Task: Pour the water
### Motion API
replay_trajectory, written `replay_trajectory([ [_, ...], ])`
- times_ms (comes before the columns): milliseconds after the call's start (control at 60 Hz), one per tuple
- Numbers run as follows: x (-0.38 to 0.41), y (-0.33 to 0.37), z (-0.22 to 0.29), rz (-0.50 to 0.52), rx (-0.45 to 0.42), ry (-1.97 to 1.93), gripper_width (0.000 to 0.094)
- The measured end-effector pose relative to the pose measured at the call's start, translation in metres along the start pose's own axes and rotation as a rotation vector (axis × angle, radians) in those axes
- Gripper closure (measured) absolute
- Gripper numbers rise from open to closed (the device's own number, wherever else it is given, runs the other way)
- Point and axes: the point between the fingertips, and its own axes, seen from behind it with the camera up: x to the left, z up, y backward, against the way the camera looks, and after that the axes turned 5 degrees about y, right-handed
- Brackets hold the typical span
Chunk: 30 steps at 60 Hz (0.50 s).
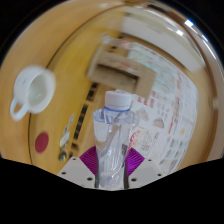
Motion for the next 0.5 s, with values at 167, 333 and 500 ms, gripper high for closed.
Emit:
replay_trajectory([
  [167, -0.07, -0.001, -0.023, -0.051, -0.052, -0.537, 0.0618],
  [333, -0.081, -0.018, -0.06, 0.03, -0.047, -1.149, 0.0617],
  [500, -0.024, -0.041, -0.072, 0.197, -0.011, -1.611, 0.0618],
])
